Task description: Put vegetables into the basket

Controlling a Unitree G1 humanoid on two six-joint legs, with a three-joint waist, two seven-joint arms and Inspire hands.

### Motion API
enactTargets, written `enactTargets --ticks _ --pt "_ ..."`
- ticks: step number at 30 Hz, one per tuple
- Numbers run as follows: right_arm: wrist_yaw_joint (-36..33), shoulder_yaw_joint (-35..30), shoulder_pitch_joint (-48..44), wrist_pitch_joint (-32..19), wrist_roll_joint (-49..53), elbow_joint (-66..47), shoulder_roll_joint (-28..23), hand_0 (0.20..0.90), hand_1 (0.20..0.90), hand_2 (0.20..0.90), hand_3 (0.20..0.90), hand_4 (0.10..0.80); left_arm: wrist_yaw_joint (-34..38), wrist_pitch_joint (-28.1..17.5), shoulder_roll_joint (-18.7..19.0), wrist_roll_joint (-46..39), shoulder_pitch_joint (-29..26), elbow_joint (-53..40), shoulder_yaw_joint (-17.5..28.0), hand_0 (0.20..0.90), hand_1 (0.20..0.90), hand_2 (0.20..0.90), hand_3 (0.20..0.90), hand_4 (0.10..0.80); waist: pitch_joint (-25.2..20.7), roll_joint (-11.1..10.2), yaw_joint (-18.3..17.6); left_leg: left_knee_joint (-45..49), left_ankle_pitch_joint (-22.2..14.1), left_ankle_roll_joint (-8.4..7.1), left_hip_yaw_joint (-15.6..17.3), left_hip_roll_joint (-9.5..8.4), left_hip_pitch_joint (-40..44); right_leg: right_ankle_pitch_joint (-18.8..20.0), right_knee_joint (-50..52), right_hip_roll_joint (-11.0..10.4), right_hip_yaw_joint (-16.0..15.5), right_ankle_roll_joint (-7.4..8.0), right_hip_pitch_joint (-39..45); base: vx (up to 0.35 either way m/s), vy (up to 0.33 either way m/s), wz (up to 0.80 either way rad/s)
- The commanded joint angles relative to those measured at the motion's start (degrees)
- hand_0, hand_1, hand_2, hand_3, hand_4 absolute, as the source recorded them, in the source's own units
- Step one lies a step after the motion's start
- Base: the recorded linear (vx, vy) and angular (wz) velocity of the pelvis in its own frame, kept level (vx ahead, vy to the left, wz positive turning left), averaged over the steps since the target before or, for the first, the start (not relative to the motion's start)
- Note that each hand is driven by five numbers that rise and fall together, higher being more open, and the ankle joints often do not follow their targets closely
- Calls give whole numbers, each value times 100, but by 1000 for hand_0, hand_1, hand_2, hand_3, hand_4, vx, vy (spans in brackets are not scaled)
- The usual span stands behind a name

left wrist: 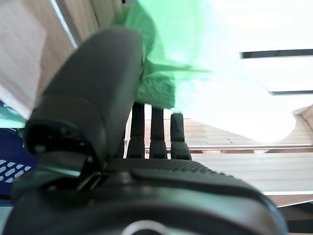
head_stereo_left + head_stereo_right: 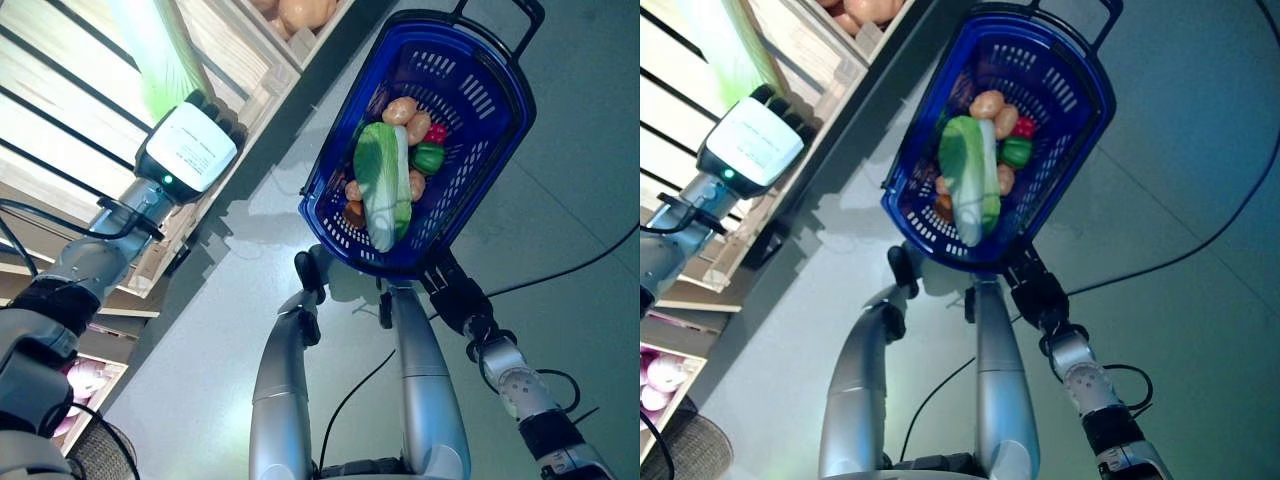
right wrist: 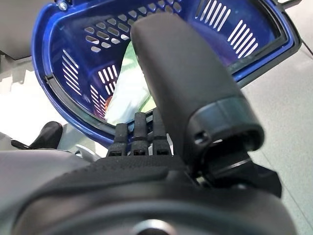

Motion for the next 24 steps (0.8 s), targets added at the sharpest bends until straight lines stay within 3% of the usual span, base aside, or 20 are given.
enactTargets --ticks 1,10,11,12,15,24 --pt "-235 -146 551 -31 -58 -505 -374 900 900 900 900 800 38 446 368 -448 -162 -270 648 300 300 300 300 400 -10 169 -35 -80 38 -287 -168 -91 -60 423 -672 -10 -220 42 370 -3 -48 0" --pt "-230 -123 605 -95 -13 -535 -353 900 900 900 900 800 47 926 367 -714 112 -283 876 300 300 300 300 400 -10 123 28 -81 -82 -332 -268 -93 183 228 -619 30 -269 36 656 3 -27 1" --pt "-223 -143 544 -101 -28 -543 -344 900 900 900 900 800 89 931 382 -778 82 -267 942 300 300 300 300 400 -10 121 27 -128 67 -291 -220 -87 58 360 -659 20 -289 -4 528 0 0 0" --pt "-217 -127 614 -119 -67 -517 -329 900 900 900 900 800 235 860 371 -914 155 -194 976 300 300 300 300 400 -10 114 37 -121 -63 -344 -273 -84 240 224 -622 29 -281 43 706 -89 -22 1" --pt "-327 -209 576 -250 -189 -612 -315 900 900 900 900 800 700 949 359 -1572 425 -276 1364 300 300 300 300 400 -10 90 73 -282 132 -317 -266 -106 248 374 -800 39 -321 -11 744 -42 -19 2" --pt "-69 -334 684 -228 -429 -559 -198 900 900 900 900 800 1514 389 310 -1539 1228 -331 2231 300 300 300 300 400 -10 -14 137 -764 312 -412 -314 -141 854 460 -1337 53 -430 -1 1467 -26 -33 0"
